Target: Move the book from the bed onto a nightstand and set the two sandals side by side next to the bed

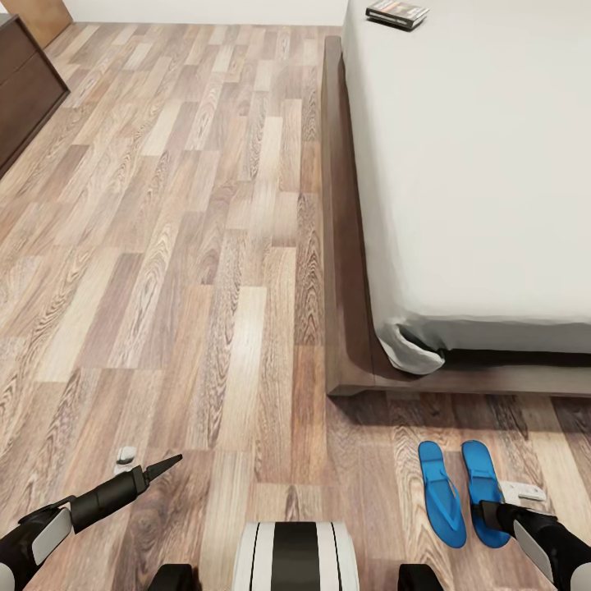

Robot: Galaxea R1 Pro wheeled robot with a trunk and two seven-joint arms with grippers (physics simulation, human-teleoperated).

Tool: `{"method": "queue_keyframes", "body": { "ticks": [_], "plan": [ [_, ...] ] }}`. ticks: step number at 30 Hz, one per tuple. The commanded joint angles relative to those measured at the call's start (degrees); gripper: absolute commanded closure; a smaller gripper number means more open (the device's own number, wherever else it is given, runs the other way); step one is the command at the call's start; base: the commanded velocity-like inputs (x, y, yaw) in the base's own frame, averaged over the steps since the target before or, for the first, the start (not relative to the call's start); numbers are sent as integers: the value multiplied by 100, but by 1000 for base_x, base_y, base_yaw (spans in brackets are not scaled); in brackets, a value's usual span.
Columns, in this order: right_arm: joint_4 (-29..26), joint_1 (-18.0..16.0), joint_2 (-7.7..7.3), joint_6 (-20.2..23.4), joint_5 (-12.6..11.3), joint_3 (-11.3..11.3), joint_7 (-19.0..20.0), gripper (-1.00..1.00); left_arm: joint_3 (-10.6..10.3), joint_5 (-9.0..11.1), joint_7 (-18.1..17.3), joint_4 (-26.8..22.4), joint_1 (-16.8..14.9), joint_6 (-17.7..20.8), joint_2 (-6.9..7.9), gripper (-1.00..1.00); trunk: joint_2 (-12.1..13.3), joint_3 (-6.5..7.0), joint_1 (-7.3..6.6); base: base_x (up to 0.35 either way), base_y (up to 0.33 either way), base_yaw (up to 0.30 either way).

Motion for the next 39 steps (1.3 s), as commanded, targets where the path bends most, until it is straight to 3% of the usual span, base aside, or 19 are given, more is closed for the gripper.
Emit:
{"method": "queue_keyframes", "body": {
  "ticks": [1,23,30,39],
  "plan": [
    [-7,9,-4,26,-45,47,-21,-100,-44,59,-11,1,-4,60,5,-100,-1,-4,2,0,0,0],
    [-7,11,-5,27,-45,47,-22,-100,-44,59,-11,1,-4,60,5,-100,-1,-4,2,0,0,0],
    [-7,8,-5,26,-45,47,-18,-100,-44,59,-11,1,-4,60,5,-100,9,151,-16,0,0,0],
    [-7,10,-4,26,-45,47,-18,-100,-44,59,-11,1,-4,60,5,-100,9,151,-16,0,0,0]
  ]
}}
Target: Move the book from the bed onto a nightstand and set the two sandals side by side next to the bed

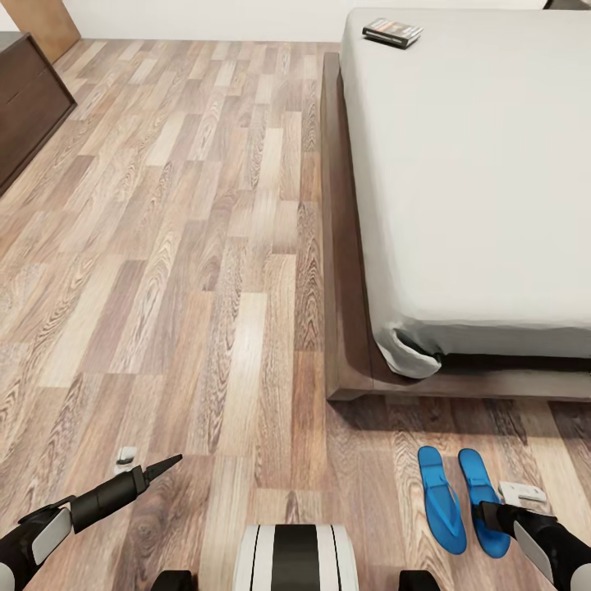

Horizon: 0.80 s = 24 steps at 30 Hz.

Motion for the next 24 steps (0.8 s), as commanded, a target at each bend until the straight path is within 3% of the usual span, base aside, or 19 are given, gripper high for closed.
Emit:
{"method": "queue_keyframes", "body": {
  "ticks": [1,24],
  "plan": [
    [-9,1,-7,25,-54,47,-4,-100,-43,60,-11,0,-2,60,6,-100,-1,-3,-1,0,0,0],
    [-11,-3,-7,25,-54,44,-3,-100,-43,60,-11,-9,-2,60,2,-100,28,484,-58,0,0,0]
  ]
}}
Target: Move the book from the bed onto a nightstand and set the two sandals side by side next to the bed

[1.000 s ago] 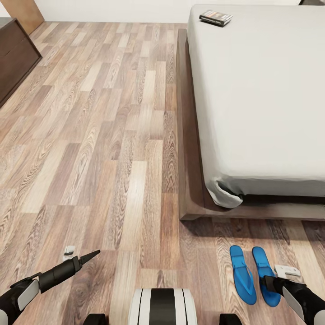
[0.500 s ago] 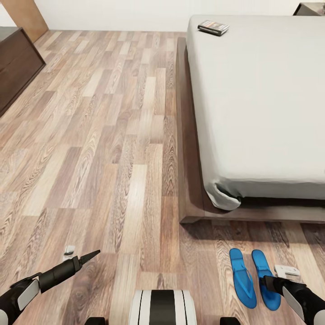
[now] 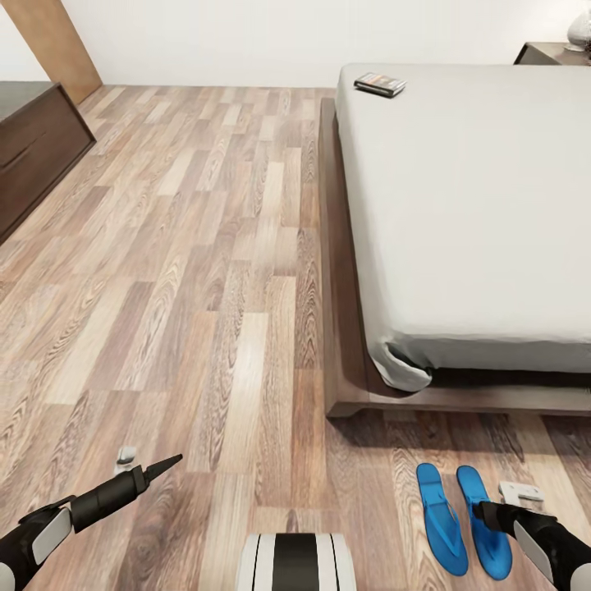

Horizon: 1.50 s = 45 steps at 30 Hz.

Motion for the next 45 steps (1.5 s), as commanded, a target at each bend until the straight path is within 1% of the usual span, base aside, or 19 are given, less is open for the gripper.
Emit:
{"method": "queue_keyframes", "body": {
  "ticks": [1,7,9,11,16,17,20,21,24,26,27,28,29,30,31,34,36,40,45],
  "plan": [
    [-16,-1,-7,24,-54,45,-4,-100,-43,59,-11,0,-2,60,4,-100,0,19,-3,0,0,0],
    [-88,-1,-9,-93,-57,39,125,-100,-44,58,-5,5,-2,60,-1,-100,8,152,-19,0,0,0],
    [-100,0,-32,-413,-84,30,569,-100,-44,54,-3,8,-2,60,-22,-100,11,197,-24,0,0,0],
    [-99,-1,-45,-501,-97,28,771,-100,-44,56,-3,8,-2,60,-26,-100,14,241,-29,0,0,0],
    [-43,-1,-73,-651,-130,18,1897,-100,-47,51,-2,7,-2,60,-35,-100,20,352,-42,0,0,0],
    [-24,-1,-80,-662,-137,16,2287,-100,-45,49,-2,8,-2,58,-89,-100,22,374,-44,0,0,0],
    [-3,4,-90,-668,-152,10,2638,-100,-43,43,161,6,-2,39,-171,-100,26,440,-52,0,0,0],
    [6,6,-96,-669,-157,7,2878,-100,-43,42,395,2,-2,-2,-192,-100,27,463,-55,0,0,0],
    [63,6,-219,-665,-183,-2,3620,-100,-43,42,504,1,-2,-21,-199,-100,31,529,-63,0,0,0],
    [348,6,-429,-663,-414,-12,4491,-100,-43,40,530,3,1,-30,-200,-100,34,573,-68,0,0,0],
    [456,6,-474,-663,-518,-15,4725,-100,-43,40,534,5,4,-35,-201,-100,35,595,-70,0,0,0],
    [689,6,-542,-662,-775,-20,5186,-100,-43,37,540,6,10,-48,-201,-100,36,618,-73,0,0,0],
    [806,6,-567,-662,-920,-20,5408,-100,-43,37,543,7,13,-62,-201,-100,38,640,-75,0,0,0],
    [1133,7,-614,-661,-1351,-20,6035,-100,-43,35,550,11,29,-137,-201,-100,39,662,-78,0,0,0],
    [1358,7,-639,-661,-1655,-20,6499,-100,-43,9,555,48,44,-256,-198,-100,40,684,-81,0,0,0],
    [1522,7,-655,-661,-1857,-20,6863,-100,-40,-88,555,348,58,-550,-190,-100,44,751,-88,0,0,0],
    [1590,7,-657,-666,-1934,-17,7018,-100,-37,-208,548,846,64,-1013,-186,-100,47,795,-93,0,0,0],
    [1632,7,-657,-675,-1981,-12,7110,-100,-40,-297,530,1488,67,-1860,-192,-100,51,861,-101,0,0,0],
    [1650,7,-657,-794,-1987,-11,7110,-100,-43,-313,520,1599,68,-2028,-200,-100,51,861,-101,0,0,0]
  ]
}}
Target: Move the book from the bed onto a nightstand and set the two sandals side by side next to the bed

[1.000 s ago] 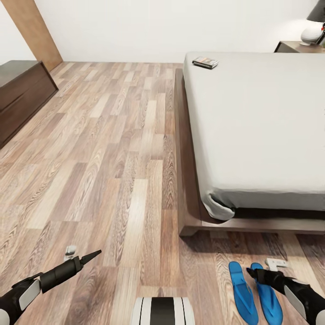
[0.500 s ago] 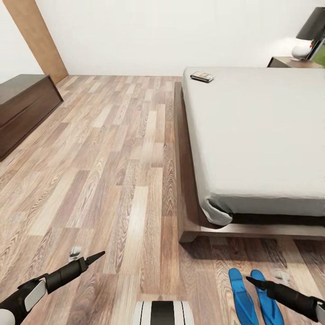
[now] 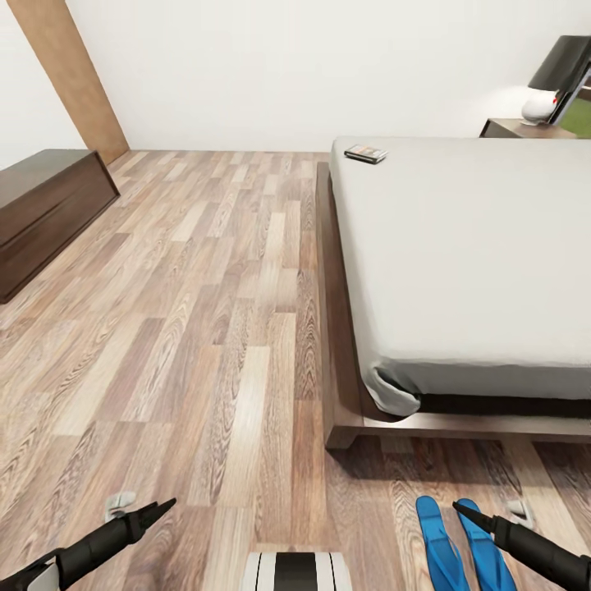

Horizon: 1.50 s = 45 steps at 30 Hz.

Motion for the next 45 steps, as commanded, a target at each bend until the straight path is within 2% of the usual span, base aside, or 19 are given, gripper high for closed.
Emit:
{"method": "queue_keyframes", "body": {
  "ticks": [1,7,15,31,45],
  "plan": [
    [2,-2,-1,-48,-54,49,17,-100,-48,33,-5,14,-3,-65,1,-100,-1,-4,-1,0,0,0],
    [5,-2,34,-221,-54,49,-19,-100,-49,41,1,35,-3,-77,0,-100,-1,-4,-1,0,0,0],
    [261,-2,51,-316,-54,49,-51,-100,-53,44,7,40,-3,-70,-32,-100,9,173,-22,0,0,0],
    [321,-2,51,-404,-61,49,-74,-100,-48,-43,29,48,-3,-61,-186,-100,31,528,-63,0,0,0],
    [322,-2,51,-404,-62,49,-67,-100,-48,-42,15,49,-3,-52,-185,-100,49,838,-99,0,0,0]
  ]
}}
